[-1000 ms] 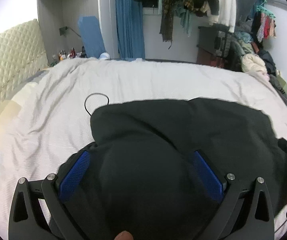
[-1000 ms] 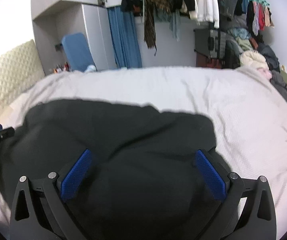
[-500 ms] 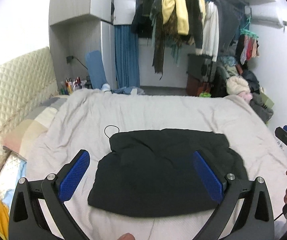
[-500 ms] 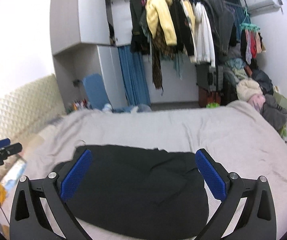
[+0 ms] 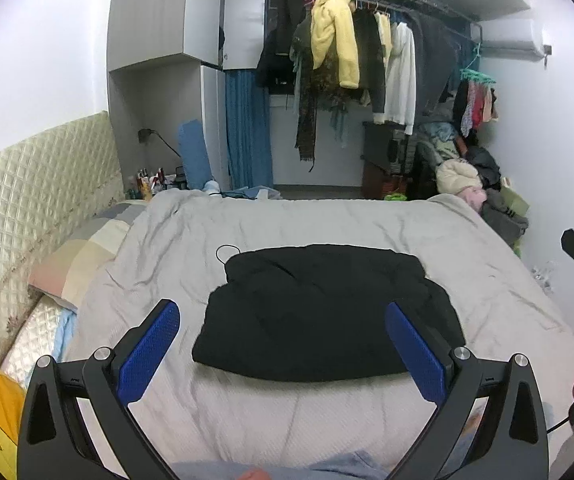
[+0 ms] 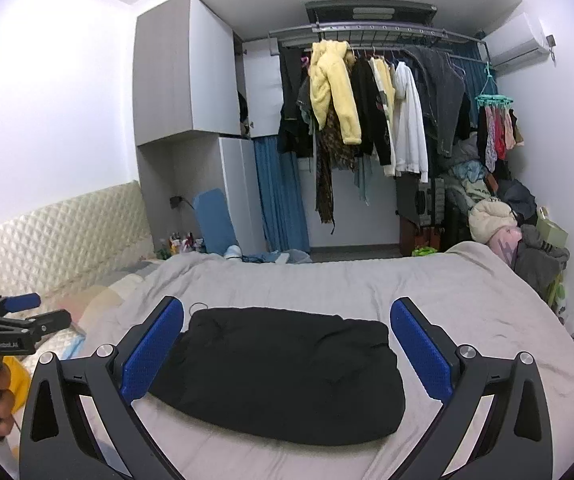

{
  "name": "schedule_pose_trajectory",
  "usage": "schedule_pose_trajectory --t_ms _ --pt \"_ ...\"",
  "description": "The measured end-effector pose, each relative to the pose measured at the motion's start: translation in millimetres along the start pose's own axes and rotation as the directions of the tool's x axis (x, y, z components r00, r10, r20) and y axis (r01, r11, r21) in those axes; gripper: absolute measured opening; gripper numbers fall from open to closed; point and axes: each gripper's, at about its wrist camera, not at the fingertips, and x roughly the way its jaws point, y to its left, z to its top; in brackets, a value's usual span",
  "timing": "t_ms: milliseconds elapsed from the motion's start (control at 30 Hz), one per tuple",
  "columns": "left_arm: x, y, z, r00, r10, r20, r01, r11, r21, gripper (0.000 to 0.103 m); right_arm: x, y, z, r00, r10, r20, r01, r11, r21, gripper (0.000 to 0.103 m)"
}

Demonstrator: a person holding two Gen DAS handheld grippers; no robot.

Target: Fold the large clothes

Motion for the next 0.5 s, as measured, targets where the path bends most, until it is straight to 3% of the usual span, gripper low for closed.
schedule_pose_trajectory --t_ms 233,500 --pt "-22 -1 -31 1.0 -0.016 -0.002 0.016 1.0 -0.012 0.103 -28 6 -25 1.0 -0.002 0.001 0.002 1.0 0.009 0.103" --pt "-21 -8 -56 1.0 -0.019 -0.013 0.019 1.0 0.017 0.103 -42 16 -65 0.998 -0.034 -0.05 0.035 0.999 0.014 0.103"
